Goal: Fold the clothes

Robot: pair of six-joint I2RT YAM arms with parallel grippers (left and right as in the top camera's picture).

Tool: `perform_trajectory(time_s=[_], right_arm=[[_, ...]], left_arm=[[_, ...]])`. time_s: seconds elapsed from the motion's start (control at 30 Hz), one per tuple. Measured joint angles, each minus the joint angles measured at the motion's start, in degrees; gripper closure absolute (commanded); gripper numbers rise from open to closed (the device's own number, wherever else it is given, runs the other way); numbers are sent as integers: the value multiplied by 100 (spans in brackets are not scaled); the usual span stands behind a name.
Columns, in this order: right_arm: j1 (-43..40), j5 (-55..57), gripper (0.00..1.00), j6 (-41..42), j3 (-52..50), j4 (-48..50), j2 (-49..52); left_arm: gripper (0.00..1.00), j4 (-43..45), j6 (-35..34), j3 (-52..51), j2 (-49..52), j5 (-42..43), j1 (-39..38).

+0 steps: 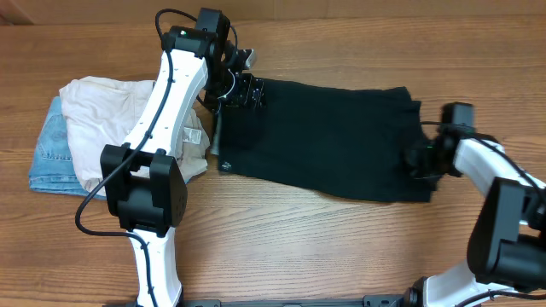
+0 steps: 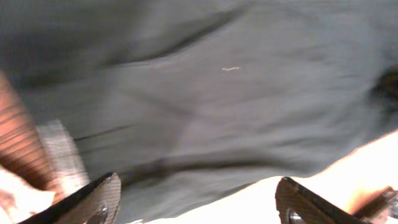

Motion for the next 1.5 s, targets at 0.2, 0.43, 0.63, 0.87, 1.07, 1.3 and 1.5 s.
perform_trajectory(time_s=[0.2,0.43,0.63,0.87,1.07,1.3,1.5], right_arm=[[-1069,48,96,-9,15,-55,0],[-1027,179,96,-212,39,-105,0],[-1019,103,96,-291,44,-107,0],[-1029,-741,96,-509,15,0,76],[-1025,-1281,96,-872,-55,-50,107],[-1021,-1497,96,-1290,-142,-188,-632],[-1021,-1558,96,-1390,-136,-258,-2549]], left_arm=[[8,-13,2,-4,0,-474,0],[7,535,-79,-726,2,-450,0],[5,1355,-197,-1930,160,313,0],[8,1762,-363,-2223,203,671,-59],[55,2149,-704,-2155,422,1152,-109],[96,2009,-800,-2009,765,1475,-120],[96,-229,-503,-658,831,107,-103]])
